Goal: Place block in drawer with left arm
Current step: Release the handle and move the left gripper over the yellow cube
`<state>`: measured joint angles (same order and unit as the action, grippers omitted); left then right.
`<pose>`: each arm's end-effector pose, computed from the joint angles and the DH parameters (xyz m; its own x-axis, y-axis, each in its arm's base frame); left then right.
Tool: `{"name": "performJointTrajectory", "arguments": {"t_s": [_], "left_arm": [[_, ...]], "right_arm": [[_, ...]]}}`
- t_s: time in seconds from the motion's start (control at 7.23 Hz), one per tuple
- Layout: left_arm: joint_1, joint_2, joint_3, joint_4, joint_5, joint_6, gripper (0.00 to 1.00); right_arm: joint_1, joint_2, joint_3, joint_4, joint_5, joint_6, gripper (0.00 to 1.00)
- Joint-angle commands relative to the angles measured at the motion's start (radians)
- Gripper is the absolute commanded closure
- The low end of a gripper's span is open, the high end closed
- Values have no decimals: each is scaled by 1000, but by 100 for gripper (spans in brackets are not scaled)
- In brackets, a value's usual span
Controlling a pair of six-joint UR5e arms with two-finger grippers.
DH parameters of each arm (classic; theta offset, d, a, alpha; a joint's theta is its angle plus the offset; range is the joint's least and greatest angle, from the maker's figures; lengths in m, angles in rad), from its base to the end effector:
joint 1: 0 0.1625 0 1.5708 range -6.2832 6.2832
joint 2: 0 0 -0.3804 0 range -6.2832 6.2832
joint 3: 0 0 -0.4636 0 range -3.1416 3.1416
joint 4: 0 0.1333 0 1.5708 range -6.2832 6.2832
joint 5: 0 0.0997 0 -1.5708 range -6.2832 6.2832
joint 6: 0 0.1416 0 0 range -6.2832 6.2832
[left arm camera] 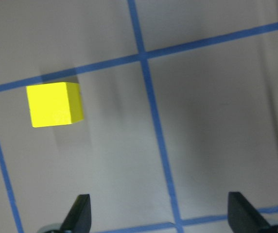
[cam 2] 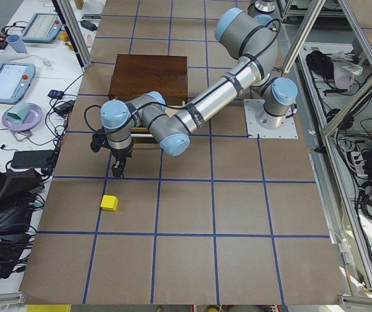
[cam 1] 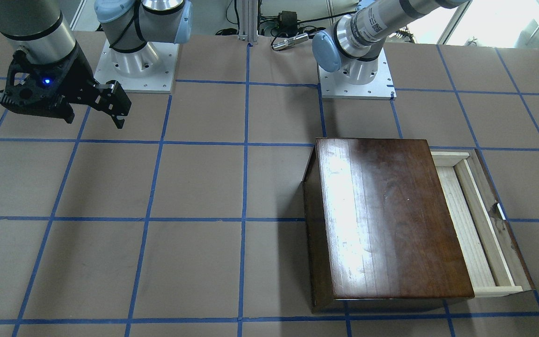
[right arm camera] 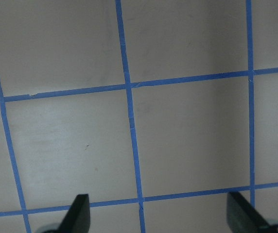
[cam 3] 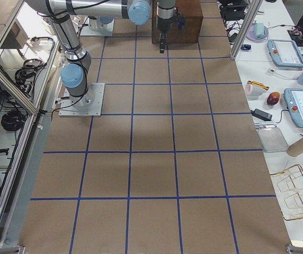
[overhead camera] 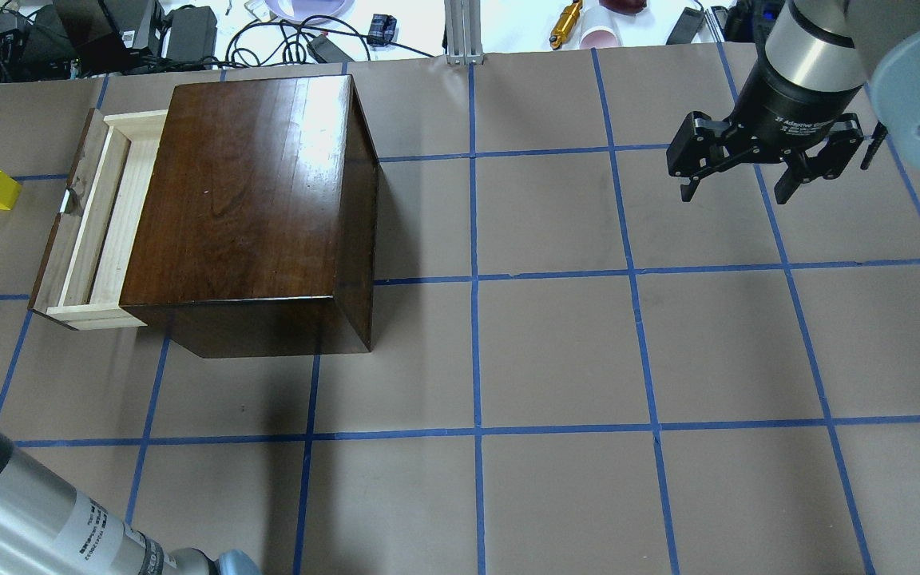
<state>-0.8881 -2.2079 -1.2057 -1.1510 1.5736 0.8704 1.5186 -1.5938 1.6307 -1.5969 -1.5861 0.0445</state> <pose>0.3967 -0.6986 0.2183 -0.9770 0.1799 -0.1144 0.1908 0.9772 -0.0928 0.1021 -0.5588 0.3830 -0.9952 0.0964 0.0158 0.0965 0.9953 0.0101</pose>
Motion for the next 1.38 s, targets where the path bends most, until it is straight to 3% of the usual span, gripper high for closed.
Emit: {"name": "performJointTrajectory", "arguments": {"t_s": [0.0,0.83,1.25], "left_arm": [[34,-77,33,89,-7,19,0],[69,-246,202,94,-53,16,0],[69,-297,238,99,-98,12,0]], "right_arm": [[0,0,0,0,0,0,0],[0,0,0,0,0,0,0],[0,0,0,0,0,0,0]]}}
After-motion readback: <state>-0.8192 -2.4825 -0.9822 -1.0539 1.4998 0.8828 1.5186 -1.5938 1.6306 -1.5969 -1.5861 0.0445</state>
